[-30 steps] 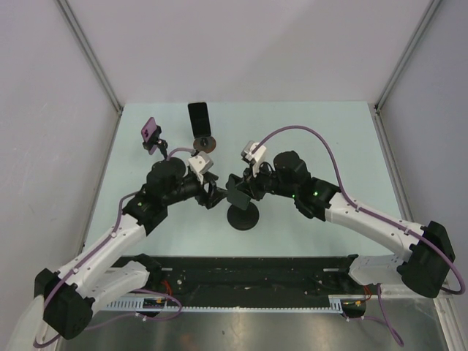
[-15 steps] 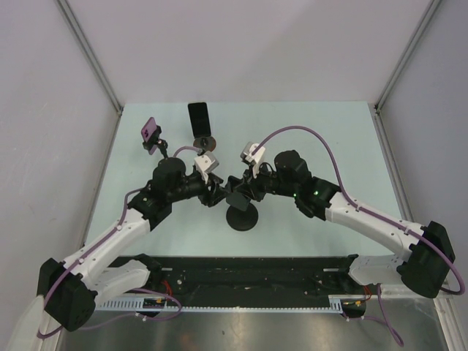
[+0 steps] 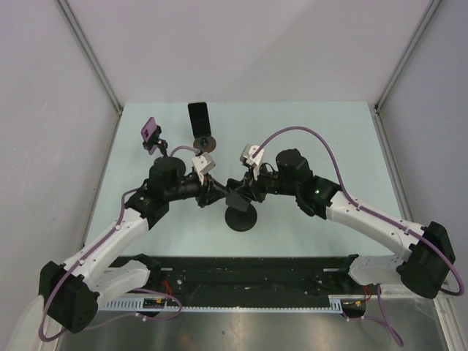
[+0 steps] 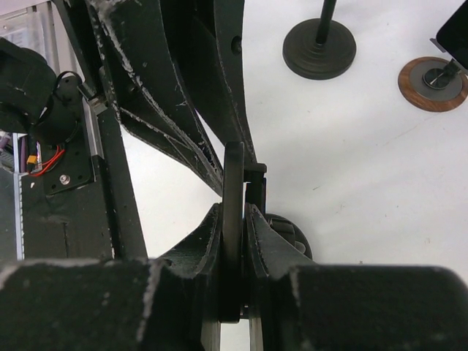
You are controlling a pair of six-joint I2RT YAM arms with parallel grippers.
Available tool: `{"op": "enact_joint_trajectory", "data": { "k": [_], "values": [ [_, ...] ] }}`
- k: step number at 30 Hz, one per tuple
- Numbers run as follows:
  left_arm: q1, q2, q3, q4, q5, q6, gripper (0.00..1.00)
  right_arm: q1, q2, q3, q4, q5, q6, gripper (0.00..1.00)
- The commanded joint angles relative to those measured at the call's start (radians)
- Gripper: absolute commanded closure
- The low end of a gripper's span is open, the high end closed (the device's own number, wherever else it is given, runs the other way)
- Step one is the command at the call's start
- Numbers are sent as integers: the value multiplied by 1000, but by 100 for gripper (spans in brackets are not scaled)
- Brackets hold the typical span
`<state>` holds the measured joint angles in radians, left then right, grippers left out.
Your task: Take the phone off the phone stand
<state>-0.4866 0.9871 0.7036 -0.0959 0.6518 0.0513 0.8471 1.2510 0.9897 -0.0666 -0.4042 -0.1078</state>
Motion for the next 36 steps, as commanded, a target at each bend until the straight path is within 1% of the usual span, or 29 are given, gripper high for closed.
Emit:
{"op": "enact_joint_trajectory", "data": {
  "k": [1,7,12,14,19,23,27,28,30,31,32,33,34,35,36],
  "values": [
    [68,-2,46,50,17,52,72,18,-33,0,-117,-182,13,100],
    [105,-1,53,50,74,30,84,4,-25,7,-145,-252,5,100],
    [109,4,66,51,65,6,85,3,1,29,-193,-297,-21,100],
    [117,4,71,51,42,-2,86,3,8,36,-208,-308,-26,100],
    [161,-4,82,51,-46,-45,92,1,11,38,-231,-321,-41,100],
    [164,-1,83,51,-121,-116,94,1,16,43,-239,-340,-44,100],
    [163,1,74,51,-129,-172,95,4,22,43,-233,-332,-35,100],
    [161,-4,73,53,-113,-171,94,1,19,43,-230,-305,-32,100],
    [161,-37,56,51,-72,-150,84,0,16,43,-222,-285,-30,100],
    [161,-53,48,53,-58,-140,77,-2,11,43,-214,-262,-27,100],
    [161,-91,31,51,-41,-118,65,-2,10,43,-211,-252,-26,100],
    [161,-108,22,53,10,-108,61,-3,8,43,-208,-248,-26,100],
    [161,-128,13,51,34,-100,56,-3,7,43,-203,-237,-24,100],
    [161,-143,-2,51,60,-91,47,-3,7,43,-202,-231,-24,100],
    [158,-169,-12,51,104,-88,44,-5,8,43,-200,-225,-24,100]
  ]
}}
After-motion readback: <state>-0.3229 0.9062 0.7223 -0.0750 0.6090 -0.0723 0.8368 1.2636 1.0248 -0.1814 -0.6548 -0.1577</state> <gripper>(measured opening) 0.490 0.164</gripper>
